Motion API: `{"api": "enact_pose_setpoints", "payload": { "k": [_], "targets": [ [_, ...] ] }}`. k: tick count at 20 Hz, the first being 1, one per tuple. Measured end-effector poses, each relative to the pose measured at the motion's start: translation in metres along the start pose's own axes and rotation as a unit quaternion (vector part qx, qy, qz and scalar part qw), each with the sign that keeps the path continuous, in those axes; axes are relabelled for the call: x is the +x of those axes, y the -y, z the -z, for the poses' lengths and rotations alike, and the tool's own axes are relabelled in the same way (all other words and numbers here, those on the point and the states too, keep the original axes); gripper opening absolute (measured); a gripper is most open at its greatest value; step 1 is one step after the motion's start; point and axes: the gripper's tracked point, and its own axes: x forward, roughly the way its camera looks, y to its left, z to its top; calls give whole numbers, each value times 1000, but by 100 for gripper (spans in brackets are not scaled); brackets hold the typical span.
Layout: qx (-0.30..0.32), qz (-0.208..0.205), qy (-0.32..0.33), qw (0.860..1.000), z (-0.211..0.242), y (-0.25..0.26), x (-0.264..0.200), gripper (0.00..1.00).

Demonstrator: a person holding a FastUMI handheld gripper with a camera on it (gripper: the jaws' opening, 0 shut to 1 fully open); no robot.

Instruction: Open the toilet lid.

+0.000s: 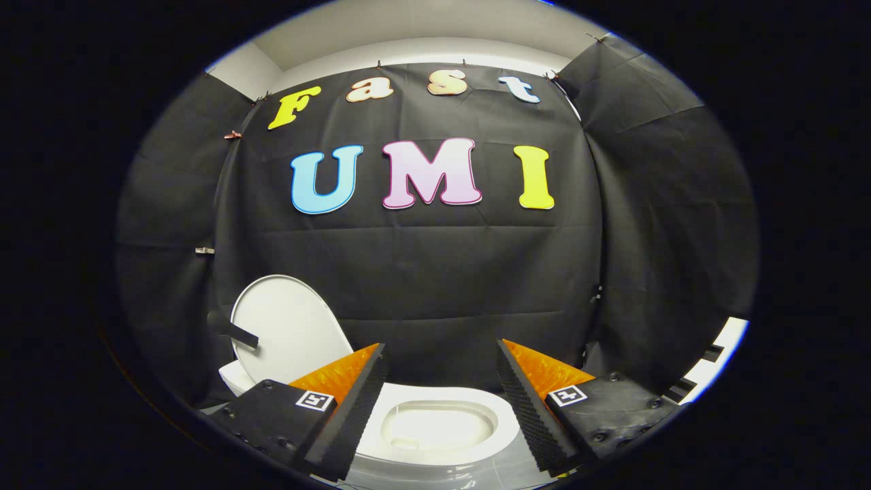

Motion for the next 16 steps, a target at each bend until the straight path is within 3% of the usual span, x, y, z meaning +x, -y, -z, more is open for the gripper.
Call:
{"api": "enact_pose_setpoints", "payload": {
  "k": [7, 16],
  "targets": [
    [-5, -11, -25, 1000, 46, -3, -4, 99],
    [-2, 0, -26, 1000, 51, 7, -4, 99]
  ]
}}
